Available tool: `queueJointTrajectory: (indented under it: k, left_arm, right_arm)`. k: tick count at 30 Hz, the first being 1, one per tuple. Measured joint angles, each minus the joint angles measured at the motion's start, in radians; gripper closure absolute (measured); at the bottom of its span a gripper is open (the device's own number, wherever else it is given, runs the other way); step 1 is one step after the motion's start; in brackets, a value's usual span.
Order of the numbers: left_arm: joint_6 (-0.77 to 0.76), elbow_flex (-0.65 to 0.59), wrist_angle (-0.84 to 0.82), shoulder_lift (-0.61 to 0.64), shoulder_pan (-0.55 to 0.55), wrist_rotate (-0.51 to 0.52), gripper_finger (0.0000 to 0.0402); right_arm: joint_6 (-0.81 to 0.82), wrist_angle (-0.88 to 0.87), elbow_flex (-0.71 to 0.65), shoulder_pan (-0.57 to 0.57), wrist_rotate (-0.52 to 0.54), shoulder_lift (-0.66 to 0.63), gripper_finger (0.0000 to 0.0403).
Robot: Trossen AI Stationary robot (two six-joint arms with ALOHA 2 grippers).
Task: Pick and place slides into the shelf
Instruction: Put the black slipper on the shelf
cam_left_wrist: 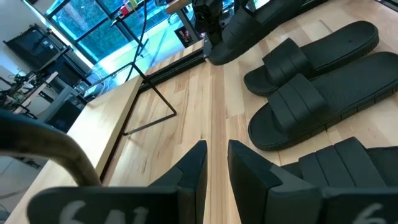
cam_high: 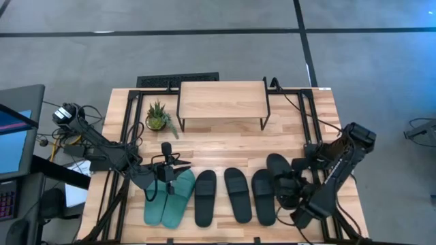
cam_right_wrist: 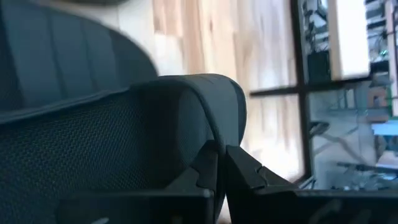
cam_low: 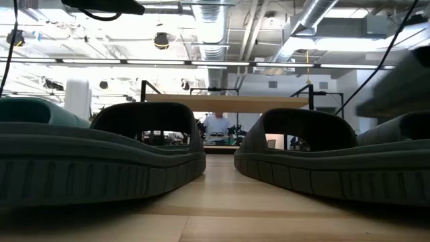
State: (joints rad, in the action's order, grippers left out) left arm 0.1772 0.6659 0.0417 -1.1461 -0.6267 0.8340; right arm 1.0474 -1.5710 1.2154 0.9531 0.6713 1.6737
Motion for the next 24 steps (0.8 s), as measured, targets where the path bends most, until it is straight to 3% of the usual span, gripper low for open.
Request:
queueJointTrajectory:
  k: [8, 24]
  left_arm:
    - [0.001, 0.0, 0.001, 0.0, 0.0, 0.001, 0.0346]
    - [0.022, 0.0, 0.001, 0.0, 0.0, 0.005, 0.0346]
  right_arm:
    - [-0.19, 0.0, 0.079, -0.145, 0.148, 0.0, 0.0398]
    - [-0.551, 0.0, 0.269, -0.488, 0.281, 0.0, 0.0398]
